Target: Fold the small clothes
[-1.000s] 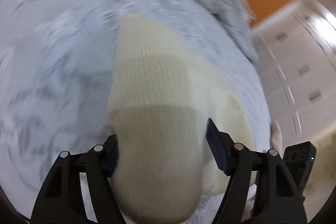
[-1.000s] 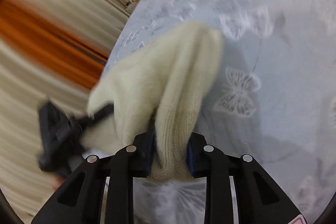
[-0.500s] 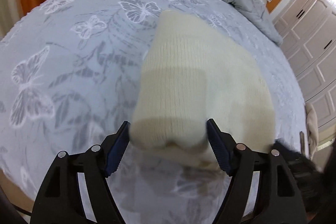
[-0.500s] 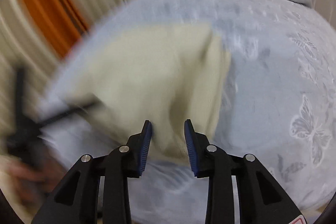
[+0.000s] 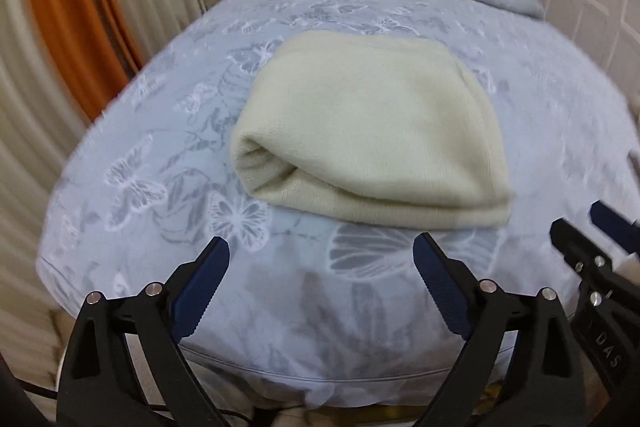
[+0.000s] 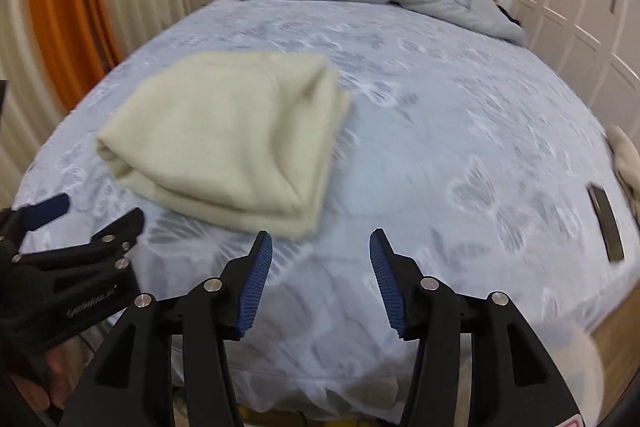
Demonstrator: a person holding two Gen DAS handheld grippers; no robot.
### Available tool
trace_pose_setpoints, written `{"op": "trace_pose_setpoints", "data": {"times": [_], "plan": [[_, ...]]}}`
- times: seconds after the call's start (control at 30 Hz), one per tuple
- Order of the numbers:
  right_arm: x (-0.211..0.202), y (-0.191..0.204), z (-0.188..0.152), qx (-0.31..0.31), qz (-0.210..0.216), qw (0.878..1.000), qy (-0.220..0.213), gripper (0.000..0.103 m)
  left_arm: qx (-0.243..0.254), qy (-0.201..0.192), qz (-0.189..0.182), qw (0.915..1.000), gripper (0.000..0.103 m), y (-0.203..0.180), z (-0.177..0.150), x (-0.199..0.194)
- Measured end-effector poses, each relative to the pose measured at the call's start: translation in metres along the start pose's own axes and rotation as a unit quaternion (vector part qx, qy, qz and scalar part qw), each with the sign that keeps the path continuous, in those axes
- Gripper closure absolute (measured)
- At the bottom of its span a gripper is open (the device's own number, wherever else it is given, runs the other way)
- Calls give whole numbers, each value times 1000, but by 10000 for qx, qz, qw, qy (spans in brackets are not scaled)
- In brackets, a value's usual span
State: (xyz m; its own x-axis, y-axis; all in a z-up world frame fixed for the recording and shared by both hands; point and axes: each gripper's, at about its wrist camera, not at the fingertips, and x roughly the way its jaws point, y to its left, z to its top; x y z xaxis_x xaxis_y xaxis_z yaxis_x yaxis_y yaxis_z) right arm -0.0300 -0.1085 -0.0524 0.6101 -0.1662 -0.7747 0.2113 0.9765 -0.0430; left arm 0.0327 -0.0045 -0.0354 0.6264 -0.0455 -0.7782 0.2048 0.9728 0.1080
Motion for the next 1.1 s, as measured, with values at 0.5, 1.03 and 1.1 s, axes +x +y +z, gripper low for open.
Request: {"op": "trace_pose_setpoints", "data": {"times": [0.5, 1.03, 1.1], "plan": [[24, 10, 6, -49, -148, 9999, 7, 43, -195, -362, 285, 9987, 12, -2, -13, -7], [30, 16, 4, -30, -144, 9998, 102, 42, -159, -523, 426, 9976, 13, -4, -17, -7], [30, 16, 4, -48, -138, 9998, 106, 42, -132, -525, 397, 9977, 13, -4, -17, -7]]}}
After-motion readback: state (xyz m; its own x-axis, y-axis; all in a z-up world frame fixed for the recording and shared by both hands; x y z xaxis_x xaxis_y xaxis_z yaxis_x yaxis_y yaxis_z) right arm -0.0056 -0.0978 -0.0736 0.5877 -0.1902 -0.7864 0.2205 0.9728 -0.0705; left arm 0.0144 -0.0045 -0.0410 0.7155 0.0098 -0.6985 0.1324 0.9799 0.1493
